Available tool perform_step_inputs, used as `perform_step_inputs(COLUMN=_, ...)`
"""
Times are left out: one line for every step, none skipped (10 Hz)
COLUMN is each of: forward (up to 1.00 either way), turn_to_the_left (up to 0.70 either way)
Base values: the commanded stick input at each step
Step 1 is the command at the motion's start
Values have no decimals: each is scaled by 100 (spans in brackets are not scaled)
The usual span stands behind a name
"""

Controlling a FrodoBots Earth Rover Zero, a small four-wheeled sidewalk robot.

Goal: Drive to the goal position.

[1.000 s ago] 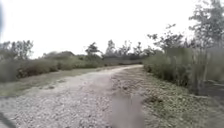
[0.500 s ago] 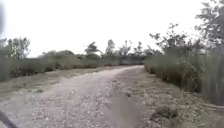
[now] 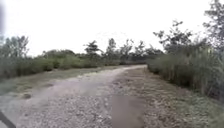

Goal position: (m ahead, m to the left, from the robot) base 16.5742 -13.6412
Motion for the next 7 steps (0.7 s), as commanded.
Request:
perform_step_inputs(forward=70, turn_to_the_left=0)
perform_step_inputs(forward=70, turn_to_the_left=0)
perform_step_inputs(forward=70, turn_to_the_left=0)
perform_step_inputs(forward=70, turn_to_the_left=0)
perform_step_inputs(forward=70, turn_to_the_left=0)
perform_step_inputs(forward=70, turn_to_the_left=0)
perform_step_inputs(forward=70, turn_to_the_left=0)
